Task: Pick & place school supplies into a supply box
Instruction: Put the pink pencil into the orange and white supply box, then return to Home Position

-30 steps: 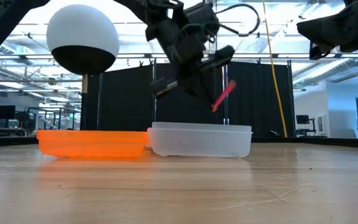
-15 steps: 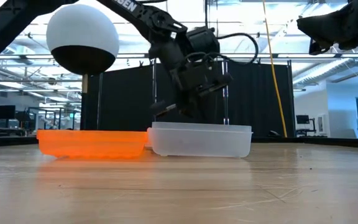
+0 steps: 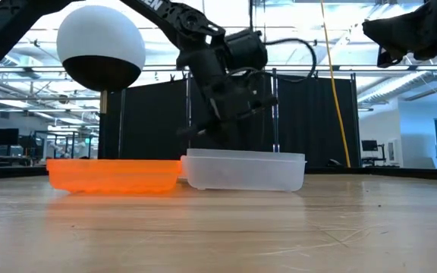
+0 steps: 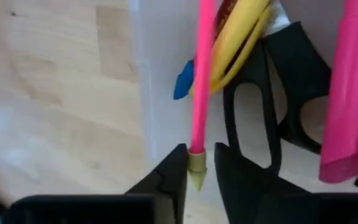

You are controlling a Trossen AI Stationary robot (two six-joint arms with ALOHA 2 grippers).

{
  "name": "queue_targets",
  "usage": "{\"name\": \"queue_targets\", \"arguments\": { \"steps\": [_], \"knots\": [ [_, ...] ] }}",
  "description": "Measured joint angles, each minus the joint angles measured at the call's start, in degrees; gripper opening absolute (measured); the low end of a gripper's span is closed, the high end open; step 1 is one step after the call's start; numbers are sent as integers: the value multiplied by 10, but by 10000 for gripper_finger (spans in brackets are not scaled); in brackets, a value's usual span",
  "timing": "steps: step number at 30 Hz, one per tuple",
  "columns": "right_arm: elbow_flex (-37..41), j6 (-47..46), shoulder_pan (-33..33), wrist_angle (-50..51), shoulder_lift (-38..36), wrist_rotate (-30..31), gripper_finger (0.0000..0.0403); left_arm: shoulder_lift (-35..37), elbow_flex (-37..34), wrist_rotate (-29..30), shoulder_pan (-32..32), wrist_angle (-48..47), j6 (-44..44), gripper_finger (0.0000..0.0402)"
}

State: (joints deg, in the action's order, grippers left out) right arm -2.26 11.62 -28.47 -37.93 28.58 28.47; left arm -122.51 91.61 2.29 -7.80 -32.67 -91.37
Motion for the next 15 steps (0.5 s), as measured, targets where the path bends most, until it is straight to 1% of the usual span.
{"name": "queue_targets", "arguments": {
  "steps": [4, 7, 13, 15],
  "knots": [
    [0, 0, 0, -14, 0, 0, 0, 13, 0, 40, 17, 13, 0, 113],
    [0, 0, 0, -22, 0, -1, 0, 30, 0, 55, 28, 23, 7, 119],
    [0, 1, 0, -28, 1, -2, 0, 87, 0, 42, 44, 22, 61, 121],
    [0, 2, 0, -25, 1, -2, 0, 111, 0, 22, 46, 2, 92, 121]
  ]
}}
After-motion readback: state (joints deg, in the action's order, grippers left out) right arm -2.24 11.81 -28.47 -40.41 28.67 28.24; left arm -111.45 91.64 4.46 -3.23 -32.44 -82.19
